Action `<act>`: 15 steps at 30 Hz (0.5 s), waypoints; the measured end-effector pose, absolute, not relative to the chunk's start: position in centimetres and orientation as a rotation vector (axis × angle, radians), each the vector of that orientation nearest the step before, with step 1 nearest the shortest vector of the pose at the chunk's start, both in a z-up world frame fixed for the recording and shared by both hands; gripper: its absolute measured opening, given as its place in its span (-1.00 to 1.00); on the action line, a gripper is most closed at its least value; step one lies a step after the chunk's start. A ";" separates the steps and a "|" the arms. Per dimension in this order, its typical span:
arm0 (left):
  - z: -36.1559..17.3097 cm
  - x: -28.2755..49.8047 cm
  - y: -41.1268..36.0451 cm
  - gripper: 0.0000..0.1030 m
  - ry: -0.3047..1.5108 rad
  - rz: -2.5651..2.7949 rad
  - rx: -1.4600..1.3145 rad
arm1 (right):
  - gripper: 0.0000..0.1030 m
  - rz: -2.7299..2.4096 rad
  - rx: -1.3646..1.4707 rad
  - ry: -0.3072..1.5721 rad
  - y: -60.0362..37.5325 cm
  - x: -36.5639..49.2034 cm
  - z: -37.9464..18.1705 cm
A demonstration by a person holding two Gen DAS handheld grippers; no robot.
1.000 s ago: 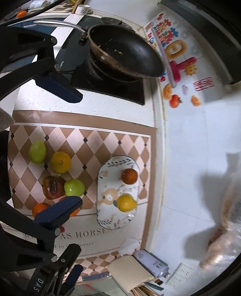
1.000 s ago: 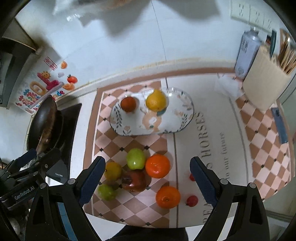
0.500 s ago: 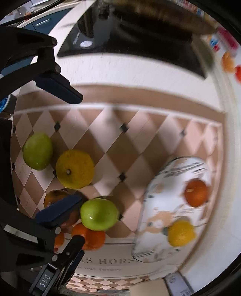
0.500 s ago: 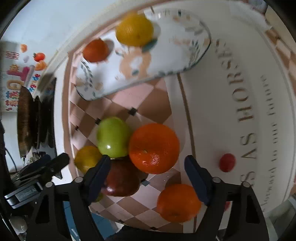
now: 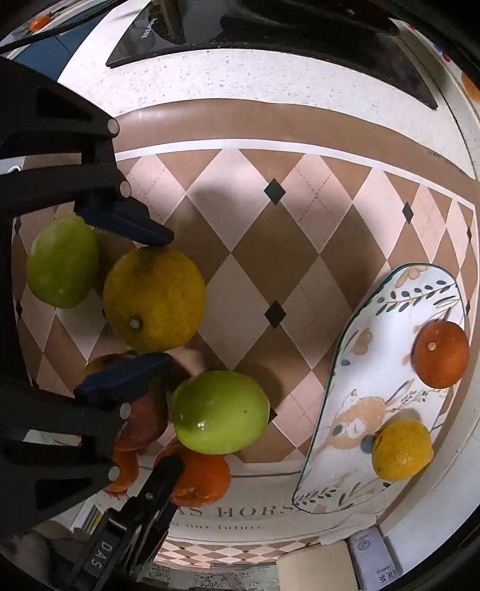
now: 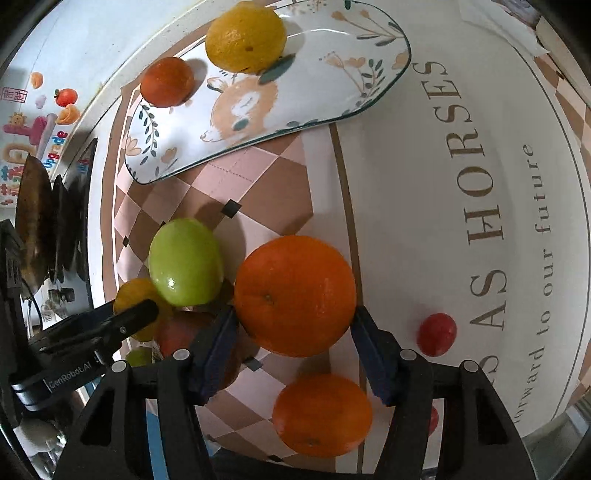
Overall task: Organize fruits
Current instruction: 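Grasp the orange with the right tool while the left tool grasps the yellow citrus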
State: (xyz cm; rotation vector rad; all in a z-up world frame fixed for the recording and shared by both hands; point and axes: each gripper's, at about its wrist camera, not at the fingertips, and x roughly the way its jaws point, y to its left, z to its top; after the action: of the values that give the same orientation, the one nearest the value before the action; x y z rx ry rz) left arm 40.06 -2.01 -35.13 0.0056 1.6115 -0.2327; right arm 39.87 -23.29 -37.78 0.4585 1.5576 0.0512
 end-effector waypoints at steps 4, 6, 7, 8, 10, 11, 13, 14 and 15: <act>-36.0 39.9 -2.5 0.15 1.631 -0.218 0.007 | 0.30 0.053 0.468 1.548 -23.6 40.4 -37.9; -36.2 39.6 -2.7 0.14 1.631 -0.208 0.010 | 0.30 0.060 0.478 1.549 -23.8 40.7 -38.2; -36.2 39.5 -2.7 0.13 1.629 -0.206 0.003 | 0.30 0.064 0.482 1.548 -23.7 40.8 -38.3; -36.3 39.5 -2.7 0.12 1.631 -0.205 -0.002 | 0.30 0.068 0.480 1.548 -23.6 41.0 -38.5; -36.4 39.3 -2.9 0.12 1.628 -0.198 -0.005 | 0.30 0.066 0.477 1.547 -23.4 41.1 -38.6; -36.3 39.2 -2.9 0.12 1.626 -0.198 -0.002 | 0.30 0.065 0.480 1.544 -23.3 41.1 -38.6; -36.5 39.5 -2.3 0.12 1.624 -0.197 0.006 | 0.30 0.069 0.475 1.531 -23.3 41.2 -38.5; -36.4 39.5 -2.4 0.12 1.622 -0.198 0.010 | 0.30 0.072 0.471 1.524 -23.4 41.0 -38.4; -36.2 39.6 -2.4 0.11 1.619 -0.197 0.015 | 0.30 0.075 0.462 1.519 -23.3 41.0 -38.3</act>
State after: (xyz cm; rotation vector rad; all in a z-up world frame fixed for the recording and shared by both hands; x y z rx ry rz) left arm 39.64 -2.38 -36.19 0.0148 1.6193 -0.1973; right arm 40.98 -23.33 -38.35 0.4625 1.5189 0.0754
